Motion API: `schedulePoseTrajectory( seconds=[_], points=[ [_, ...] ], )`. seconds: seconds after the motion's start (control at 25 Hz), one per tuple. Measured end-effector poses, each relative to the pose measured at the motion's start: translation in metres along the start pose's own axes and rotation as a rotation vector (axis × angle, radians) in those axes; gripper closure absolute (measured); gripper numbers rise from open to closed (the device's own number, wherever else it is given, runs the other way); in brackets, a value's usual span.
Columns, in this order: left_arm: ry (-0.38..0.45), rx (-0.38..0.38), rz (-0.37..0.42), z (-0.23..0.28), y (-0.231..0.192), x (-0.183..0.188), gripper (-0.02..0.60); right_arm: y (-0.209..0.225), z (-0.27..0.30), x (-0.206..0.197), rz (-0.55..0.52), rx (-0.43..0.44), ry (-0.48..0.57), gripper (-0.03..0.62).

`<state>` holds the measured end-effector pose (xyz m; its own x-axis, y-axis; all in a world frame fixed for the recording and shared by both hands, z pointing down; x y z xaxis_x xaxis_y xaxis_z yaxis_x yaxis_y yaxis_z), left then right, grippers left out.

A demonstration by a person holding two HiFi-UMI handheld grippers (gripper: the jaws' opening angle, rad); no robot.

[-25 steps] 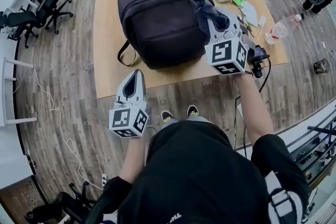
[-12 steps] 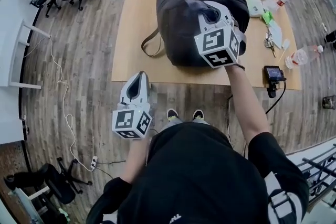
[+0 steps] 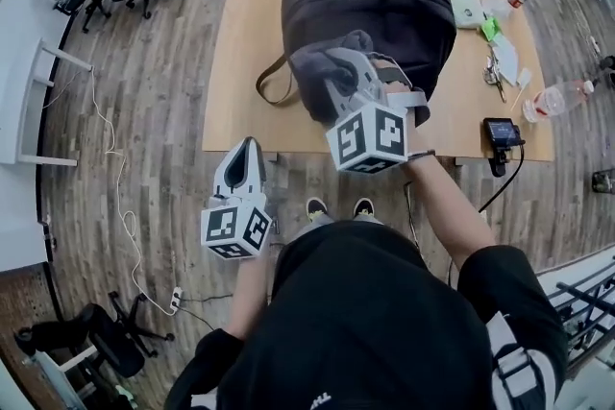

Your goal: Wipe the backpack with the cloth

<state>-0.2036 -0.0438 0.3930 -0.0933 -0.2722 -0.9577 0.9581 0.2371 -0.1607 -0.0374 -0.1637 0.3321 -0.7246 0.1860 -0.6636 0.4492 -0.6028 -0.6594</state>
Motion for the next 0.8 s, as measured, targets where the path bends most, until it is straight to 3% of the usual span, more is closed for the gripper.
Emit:
schedulePoseTrajectory(
  seconds=[0.16,0.4,0.48,0.56,0.68,0.8],
  points=[
    [0.000,-0.092,0.024,0.030,0.028,0.007,0.565,-0.026,-0.014,-0.016,-0.179,-0.001,-0.031,0.554],
    [0.010,-0.191,0.057,0.060,0.060,0.015,0.565,0.035,-0.043,-0.087,-0.320,-0.248,-0.235,0.554],
    [0.004,-0.210,0.063,0.066,0.066,0.013,0.565,0.061,-0.057,-0.104,-0.300,-0.299,-0.267,0.554],
    [-0.004,-0.227,0.066,0.070,0.072,0.011,0.565,0.066,-0.066,-0.110,-0.264,-0.291,-0.257,0.554],
    [-0.011,-0.247,0.069,0.078,0.080,0.012,0.565,0.048,-0.075,-0.116,-0.208,-0.260,-0.244,0.554],
    [-0.013,-0.252,0.069,0.083,0.082,0.010,0.565,0.022,-0.090,-0.131,-0.063,-0.212,-0.241,0.554]
  ],
)
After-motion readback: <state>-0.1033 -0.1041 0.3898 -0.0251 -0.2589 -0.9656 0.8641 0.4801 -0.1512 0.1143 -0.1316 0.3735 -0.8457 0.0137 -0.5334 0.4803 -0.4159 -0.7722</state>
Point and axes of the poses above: the fingertips, and each gripper's own axes: z forward along the fingers, y to its right, x out of its top, the point moved 5 cm from there along -z, backward along the fingers, and after that the axes turned 4 degrees about z, right-handed, at the moved point
